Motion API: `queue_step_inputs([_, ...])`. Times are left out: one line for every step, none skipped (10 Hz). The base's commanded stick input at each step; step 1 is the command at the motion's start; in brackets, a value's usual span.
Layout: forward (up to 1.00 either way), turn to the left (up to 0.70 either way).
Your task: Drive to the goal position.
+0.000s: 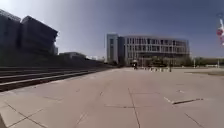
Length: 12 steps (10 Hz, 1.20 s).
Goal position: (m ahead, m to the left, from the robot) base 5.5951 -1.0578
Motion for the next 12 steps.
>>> queue_step_inputs([1.00,0.00])
queue_step_inputs([1.00,0.00])
queue_step_inputs([1.00,0.00])
queue_step_inputs([1.00,0.00])
queue_step_inputs([1.00,0.00])
queue_step_inputs([1.00,0.00])
queue_step_inputs([1.00,0.00])
queue_step_inputs([1.00,0.00])
queue_step_inputs([1.00,0.00])
queue_step_inputs([1.00,0.00])
queue_step_inputs([1.00,0.00])
queue_step_inputs([1.00,0.00])
